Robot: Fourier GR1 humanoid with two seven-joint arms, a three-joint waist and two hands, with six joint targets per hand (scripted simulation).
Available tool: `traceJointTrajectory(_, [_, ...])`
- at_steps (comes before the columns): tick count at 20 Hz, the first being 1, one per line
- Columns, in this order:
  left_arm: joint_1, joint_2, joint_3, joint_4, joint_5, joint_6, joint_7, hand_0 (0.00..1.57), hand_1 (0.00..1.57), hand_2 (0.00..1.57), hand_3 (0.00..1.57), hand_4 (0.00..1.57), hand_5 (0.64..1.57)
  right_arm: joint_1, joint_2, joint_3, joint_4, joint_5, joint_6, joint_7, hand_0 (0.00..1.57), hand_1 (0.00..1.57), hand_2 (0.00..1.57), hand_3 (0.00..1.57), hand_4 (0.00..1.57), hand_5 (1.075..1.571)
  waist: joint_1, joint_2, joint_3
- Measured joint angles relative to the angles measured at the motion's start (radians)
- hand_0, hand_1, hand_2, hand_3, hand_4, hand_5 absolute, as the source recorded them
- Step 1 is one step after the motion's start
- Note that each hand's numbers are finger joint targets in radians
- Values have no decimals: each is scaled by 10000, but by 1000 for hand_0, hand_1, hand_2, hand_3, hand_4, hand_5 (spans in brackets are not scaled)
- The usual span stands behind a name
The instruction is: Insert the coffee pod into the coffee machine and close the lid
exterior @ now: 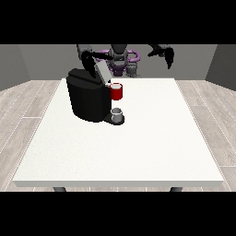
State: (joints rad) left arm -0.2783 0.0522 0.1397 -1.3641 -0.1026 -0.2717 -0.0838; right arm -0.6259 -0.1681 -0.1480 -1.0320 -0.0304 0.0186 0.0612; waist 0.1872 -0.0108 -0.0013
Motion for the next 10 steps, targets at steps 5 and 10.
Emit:
traceJointTrajectory(5, [440,217,30,-327,-9,116,-187,0,0,0,0,299,1571,-285,-17,125,33,40,148,-153,0,0,0,0,163,1571,-210,226,-11])
traceJointTrajectory(10, [420,296,-58,-567,-91,257,-21,0,0,0,0,346,1571,-904,-107,259,116,301,17,-15,0,0,0,0,118,1571,-139,516,-6])
